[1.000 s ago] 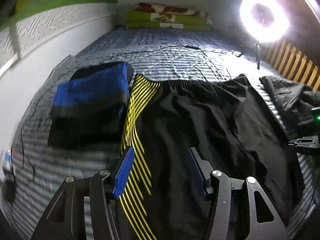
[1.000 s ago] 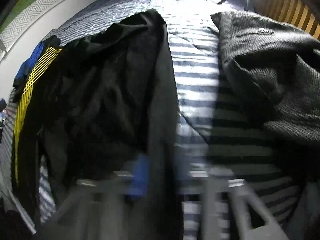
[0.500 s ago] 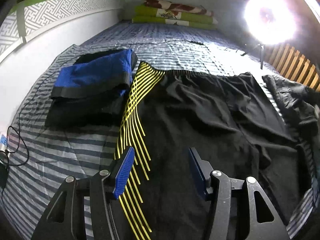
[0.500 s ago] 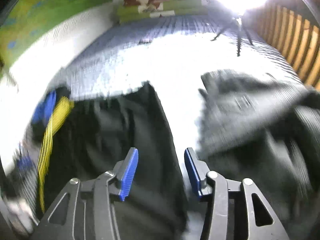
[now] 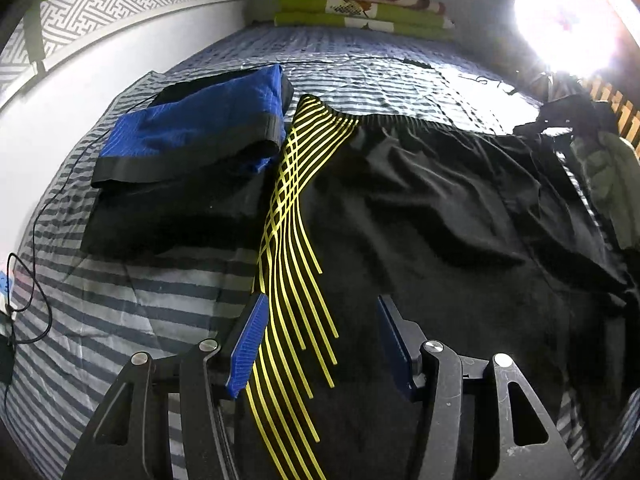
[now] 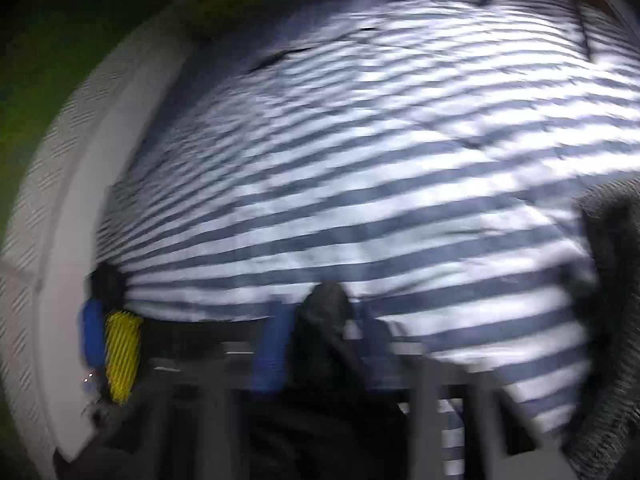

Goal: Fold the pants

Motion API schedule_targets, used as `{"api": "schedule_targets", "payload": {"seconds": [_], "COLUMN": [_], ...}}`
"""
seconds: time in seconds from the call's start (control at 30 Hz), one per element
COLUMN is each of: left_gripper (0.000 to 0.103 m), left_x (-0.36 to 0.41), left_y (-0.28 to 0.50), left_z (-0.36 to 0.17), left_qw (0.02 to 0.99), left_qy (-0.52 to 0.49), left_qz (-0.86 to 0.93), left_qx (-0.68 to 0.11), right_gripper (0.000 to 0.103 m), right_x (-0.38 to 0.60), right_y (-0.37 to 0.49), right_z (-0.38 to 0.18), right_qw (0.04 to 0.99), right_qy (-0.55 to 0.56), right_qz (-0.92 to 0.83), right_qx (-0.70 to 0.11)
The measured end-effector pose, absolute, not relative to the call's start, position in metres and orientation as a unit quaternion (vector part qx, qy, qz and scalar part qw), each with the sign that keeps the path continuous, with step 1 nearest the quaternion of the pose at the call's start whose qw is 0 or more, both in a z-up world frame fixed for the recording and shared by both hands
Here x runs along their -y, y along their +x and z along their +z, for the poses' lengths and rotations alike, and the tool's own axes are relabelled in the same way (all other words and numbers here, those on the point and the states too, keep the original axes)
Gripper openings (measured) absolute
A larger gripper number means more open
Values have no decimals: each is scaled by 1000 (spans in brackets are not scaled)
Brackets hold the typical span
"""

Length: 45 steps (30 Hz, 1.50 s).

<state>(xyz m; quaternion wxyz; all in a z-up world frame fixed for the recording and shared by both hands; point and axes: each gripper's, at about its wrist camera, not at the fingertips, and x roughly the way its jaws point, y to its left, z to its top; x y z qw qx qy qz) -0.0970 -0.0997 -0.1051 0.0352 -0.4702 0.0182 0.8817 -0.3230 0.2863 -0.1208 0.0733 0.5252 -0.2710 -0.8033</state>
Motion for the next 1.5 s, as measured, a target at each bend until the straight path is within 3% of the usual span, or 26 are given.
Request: {"api": "schedule_targets", "payload": {"seconds": [0.2,0.27,0.3,0.33,0.53,0.73,1.03,1.27,1.5], "left_gripper": [58,58,58,58,58,58,58,60,66], "left_x": [95,92,90,90,95,109,63,1,-77], "left_y": [-103,-104,-104,-103,-93,-79,-26,29,74], "left_z": [-104,-104,-103,-101,-86,-67,-48,-53,-93], "left_qw": [39,36,34,33,28,22,85,150,251], "left_qy": [-466,-466,-465,-462,-445,-434,-417,-428,-503], "left_qz": [883,884,884,885,894,900,903,889,827], "left_qx": [-23,-28,-32,-33,-39,-21,-54,-68,-28], "right_gripper": [8,16,29,33,33,34,40,40,40], "right_x": [-273,-270,-269,-270,-297,-309,-301,-295,-297], "right_y": [-292,-308,-313,-316,-264,-132,23,69,68], "right_z": [-68,-77,-83,-88,-57,-46,-83,-97,-103], "right_qw": [72,41,36,35,45,36,-9,-21,-13], "right_qy": [385,412,439,466,447,481,542,543,551], "right_qz": [-905,-900,-889,-874,-877,-862,-833,-834,-832], "right_qx": [166,134,128,135,171,154,115,89,70]}}
